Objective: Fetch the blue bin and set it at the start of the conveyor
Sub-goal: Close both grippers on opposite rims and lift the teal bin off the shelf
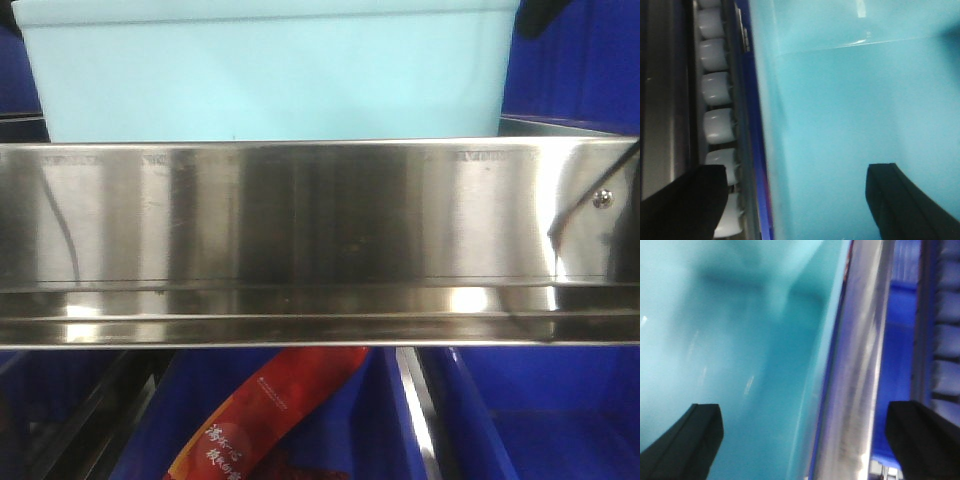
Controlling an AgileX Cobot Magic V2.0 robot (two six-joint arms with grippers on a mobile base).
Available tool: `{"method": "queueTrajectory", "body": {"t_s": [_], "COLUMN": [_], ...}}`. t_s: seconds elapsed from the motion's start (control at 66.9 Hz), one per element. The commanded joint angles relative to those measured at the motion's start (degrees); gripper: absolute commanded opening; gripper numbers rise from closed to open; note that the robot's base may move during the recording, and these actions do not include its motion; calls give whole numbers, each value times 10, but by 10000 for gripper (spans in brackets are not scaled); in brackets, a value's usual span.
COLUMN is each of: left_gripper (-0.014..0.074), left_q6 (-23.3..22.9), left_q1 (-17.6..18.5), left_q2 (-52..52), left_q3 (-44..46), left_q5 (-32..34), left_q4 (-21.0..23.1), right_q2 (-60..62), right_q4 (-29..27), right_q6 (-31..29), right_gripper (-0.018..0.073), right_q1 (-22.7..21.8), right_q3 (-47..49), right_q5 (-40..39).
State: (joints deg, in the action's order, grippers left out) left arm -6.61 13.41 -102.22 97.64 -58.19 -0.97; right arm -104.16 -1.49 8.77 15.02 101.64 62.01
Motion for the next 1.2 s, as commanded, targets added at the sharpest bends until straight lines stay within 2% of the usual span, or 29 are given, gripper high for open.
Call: {"method": "queueTrajectory", "body": {"t_s": [0.0, 0.06, 0.134, 0.269, 0.299, 0.643, 1.181], "left_gripper": [449, 409, 293, -34, -112, -111, -111], "left_q6": [-3, -3, -3, -3, -3, -3, -3], "left_q1": [-1, -1, -1, -1, -1, -1, 0], "left_q2": [-8, -9, -9, -9, -9, 11, 195], "left_q3": [5, 5, 5, 5, 5, 6, 6], "left_q5": [5, 3, 3, 5, 5, -5, -4], "left_q4": [6, 6, 6, 6, 6, 6, 10], "right_q2": [-8, -14, -14, -14, -14, 5, 172], "right_q4": [0, 0, 0, 0, 0, 2, 3], "right_q6": [0, 0, 0, 0, 0, 2, 2], "right_gripper": [476, 375, 174, -167, -160, -151, -151], "right_q1": [-2, -2, -2, -2, -2, -2, 0], "right_q3": [6, 6, 6, 6, 6, 6, 6], "right_q5": [-8, -8, -8, -10, -11, -1, -23]}}
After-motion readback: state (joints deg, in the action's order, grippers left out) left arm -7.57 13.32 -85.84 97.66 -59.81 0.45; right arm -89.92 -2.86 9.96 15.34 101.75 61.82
